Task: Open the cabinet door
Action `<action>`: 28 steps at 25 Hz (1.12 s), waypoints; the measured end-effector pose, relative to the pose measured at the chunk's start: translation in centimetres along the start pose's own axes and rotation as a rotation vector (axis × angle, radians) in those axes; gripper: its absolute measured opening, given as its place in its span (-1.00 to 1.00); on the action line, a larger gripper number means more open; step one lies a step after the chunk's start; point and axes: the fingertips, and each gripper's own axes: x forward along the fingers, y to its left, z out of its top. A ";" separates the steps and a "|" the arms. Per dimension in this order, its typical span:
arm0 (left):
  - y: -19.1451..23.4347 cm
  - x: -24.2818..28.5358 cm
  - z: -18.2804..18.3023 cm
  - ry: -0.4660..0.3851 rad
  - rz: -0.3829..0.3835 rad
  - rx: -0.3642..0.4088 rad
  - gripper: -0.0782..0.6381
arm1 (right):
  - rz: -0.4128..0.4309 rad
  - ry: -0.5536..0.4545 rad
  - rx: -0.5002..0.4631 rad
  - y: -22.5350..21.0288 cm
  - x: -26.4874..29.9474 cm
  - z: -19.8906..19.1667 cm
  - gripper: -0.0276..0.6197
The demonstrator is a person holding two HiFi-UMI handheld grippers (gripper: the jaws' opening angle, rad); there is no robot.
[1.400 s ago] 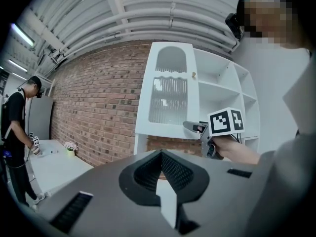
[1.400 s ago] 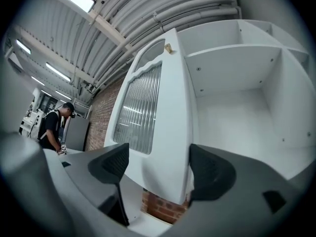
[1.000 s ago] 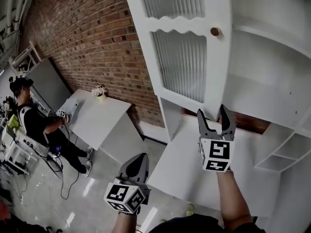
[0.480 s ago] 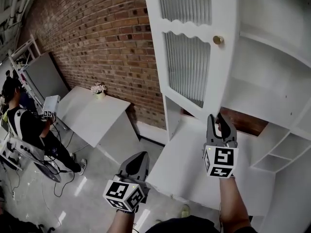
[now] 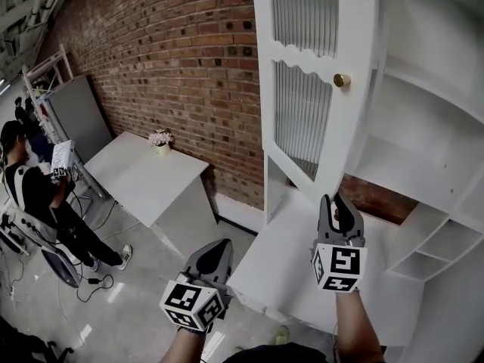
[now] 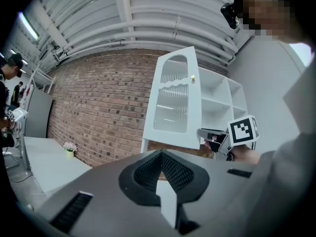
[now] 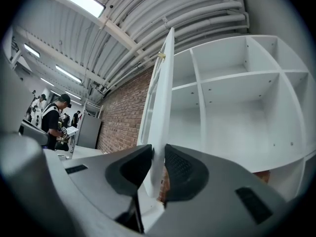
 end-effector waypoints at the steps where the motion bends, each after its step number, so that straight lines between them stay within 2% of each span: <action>1: 0.1 -0.2 0.1 -0.002 0.001 0.002 -0.77 | 0.006 -0.002 0.002 0.3 -0.2 0.1 -0.73; 18: 2.2 -3.2 0.6 -0.025 0.039 0.001 -0.77 | 0.130 -0.055 0.026 6.9 -2.2 1.7 -0.73; 28: 3.2 -4.4 1.0 -0.037 0.064 -0.010 -0.77 | 0.208 -0.079 0.001 10.5 -2.2 2.5 -0.72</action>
